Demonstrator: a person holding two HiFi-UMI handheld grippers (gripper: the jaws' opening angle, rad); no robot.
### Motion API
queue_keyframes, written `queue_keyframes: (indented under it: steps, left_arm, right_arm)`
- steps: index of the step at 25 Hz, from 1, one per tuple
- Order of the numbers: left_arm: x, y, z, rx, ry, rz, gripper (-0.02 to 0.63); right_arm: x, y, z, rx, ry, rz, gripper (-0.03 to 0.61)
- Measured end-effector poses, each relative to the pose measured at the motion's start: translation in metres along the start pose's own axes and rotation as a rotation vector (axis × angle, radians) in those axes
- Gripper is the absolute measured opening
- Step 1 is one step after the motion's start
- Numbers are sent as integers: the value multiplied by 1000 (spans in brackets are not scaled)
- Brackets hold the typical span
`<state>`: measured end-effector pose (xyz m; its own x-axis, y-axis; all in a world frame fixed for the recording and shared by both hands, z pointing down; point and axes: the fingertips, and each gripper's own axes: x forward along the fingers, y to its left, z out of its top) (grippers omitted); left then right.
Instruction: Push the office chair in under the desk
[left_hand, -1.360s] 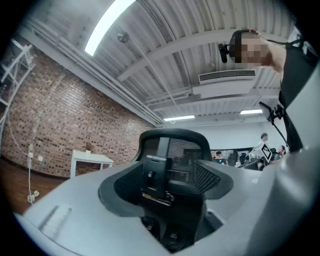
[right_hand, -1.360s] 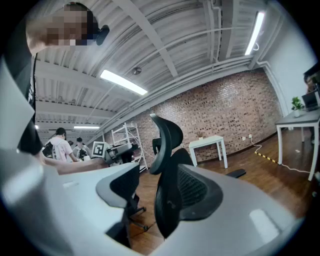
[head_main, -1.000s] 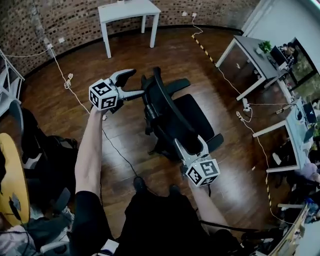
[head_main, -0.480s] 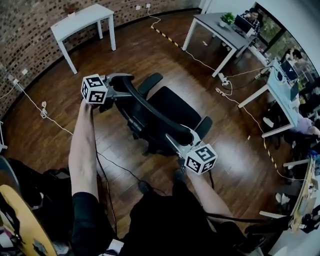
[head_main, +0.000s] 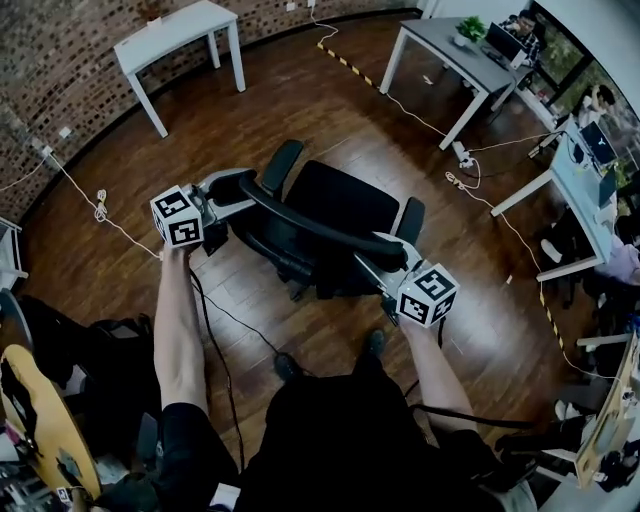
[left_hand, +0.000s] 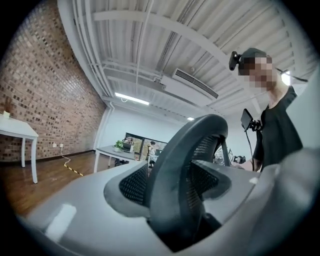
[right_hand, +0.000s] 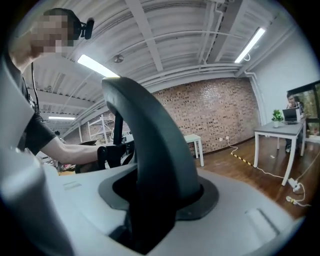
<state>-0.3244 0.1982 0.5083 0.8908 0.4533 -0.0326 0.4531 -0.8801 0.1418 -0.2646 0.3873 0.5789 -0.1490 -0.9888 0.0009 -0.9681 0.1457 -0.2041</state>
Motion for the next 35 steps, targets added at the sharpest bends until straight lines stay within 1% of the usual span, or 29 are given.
queue_keyframes:
  steps: [3,5,7,9,11,13,15,18,20,21,22,24,25,27,29,30,32,35]
  left_arm:
    - [41,-20,-47,23,-25,115,373]
    - [65,-30,-64,32,-47,201,373]
    - [84,-37,-71,36,-67,285,373]
    - [106,-34,-76,41,-84,360,373]
    - [135,-26,-83,41,-87,423,374]
    - [164,-19,-90,20,-86,470,384]
    - [184,-14,-97,9,-84,508,393]
    - [192,-10,-103,38,-69,569,417]
    - [189,-8,-102,64,-72,606,423]
    - [187,-7,-102,78,-77,625,425]
    - [185,-6,-101,88,-84,646,428]
    - [182,-6,-100,100,-95,682,428]
    - [180,-7,-100,109,-99,694,428]
    - [173,-11,-104,134,-113,705,426]
    - [163,-15,-107,146,-140,727,425]
    - [161,-17,-106,155,-155,738,423]
    - [163,-17,-104,170,-172,746,409]
    - [183,-11,-106,158,-171,746,393]
  right_arm:
    - [-43,-49,-29,-36,5,84,199]
    - [-65,-76,-34,-53,16,144,202]
    - [-79,-102,-29,-62,26,202,207]
    - [-87,-133,-22,-68,32,252,210]
    - [-94,-171,-16,-72,45,286,221]
    - [-101,-207,-10,-58,67,312,233]
    - [-104,-233,-6,-31,93,318,252]
    - [-96,-252,-2,-3,121,289,282]
    - [-85,-258,0,-4,124,283,296]
    - [-80,-259,0,-9,124,299,302]
    - [-77,-260,0,-17,123,335,304]
    - [-76,-264,-2,-30,122,437,282]
    - [-77,-267,-4,-33,127,466,244]
    - [-78,-272,-11,-31,144,453,242]
    - [-69,-273,-18,10,162,423,233]
    - [-62,-275,-20,39,161,424,230]
    - [-52,-285,-19,69,143,454,230]
    - [-47,-307,-13,54,144,519,232]
